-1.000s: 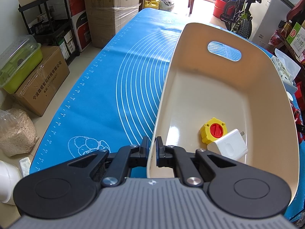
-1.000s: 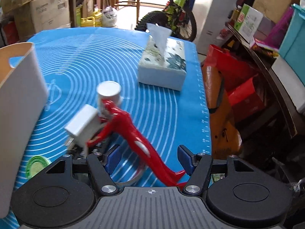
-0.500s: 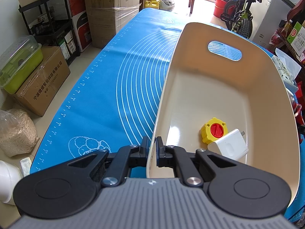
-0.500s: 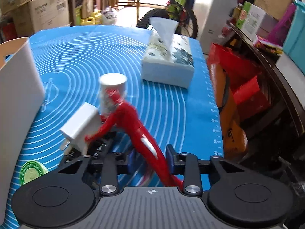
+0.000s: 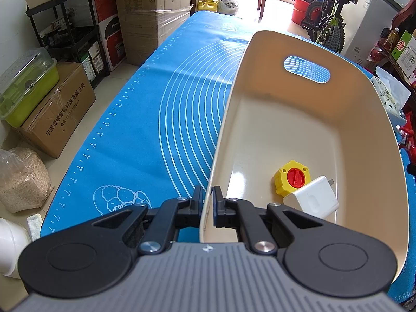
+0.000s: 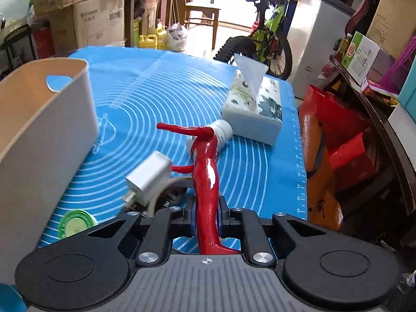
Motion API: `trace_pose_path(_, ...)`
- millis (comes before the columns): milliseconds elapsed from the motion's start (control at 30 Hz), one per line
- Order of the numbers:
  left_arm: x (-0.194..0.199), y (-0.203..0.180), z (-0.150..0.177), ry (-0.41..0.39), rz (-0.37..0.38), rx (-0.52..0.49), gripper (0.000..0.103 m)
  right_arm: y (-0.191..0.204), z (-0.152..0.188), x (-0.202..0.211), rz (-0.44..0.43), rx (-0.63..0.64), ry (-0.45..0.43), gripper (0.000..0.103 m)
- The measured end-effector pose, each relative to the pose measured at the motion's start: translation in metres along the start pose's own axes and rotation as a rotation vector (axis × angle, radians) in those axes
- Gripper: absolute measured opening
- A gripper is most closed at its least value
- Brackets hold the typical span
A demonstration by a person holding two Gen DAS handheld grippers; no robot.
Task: Organize rigid objects
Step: 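Lift the red toy figure into the bin with the right tool and release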
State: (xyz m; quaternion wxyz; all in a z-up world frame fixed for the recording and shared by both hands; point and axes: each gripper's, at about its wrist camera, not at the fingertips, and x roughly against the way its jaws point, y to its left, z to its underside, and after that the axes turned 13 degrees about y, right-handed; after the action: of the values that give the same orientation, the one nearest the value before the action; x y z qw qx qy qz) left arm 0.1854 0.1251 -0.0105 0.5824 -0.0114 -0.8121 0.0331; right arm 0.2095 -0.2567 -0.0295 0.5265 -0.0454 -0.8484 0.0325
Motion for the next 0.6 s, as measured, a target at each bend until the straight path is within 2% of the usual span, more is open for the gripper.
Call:
trace_pose_path(333,0.0,0.0,0.0,0.003,0.0,0.0,0.009,0.019,-0.007,0.046,0.016,0.002,-0.104,0.025)
trace_pose_path(500,-0.001,0.0,0.0,0.004,0.0,0.003,0.009,0.04,-0.018,0.078,-0.032,-0.001,-0.188,0.025)
trace_pose_path(600,-0.001,0.0,0.0,0.004,0.0,0.003,0.009,0.059,-0.026,0.093,-0.06,0.01,-0.21,0.025)
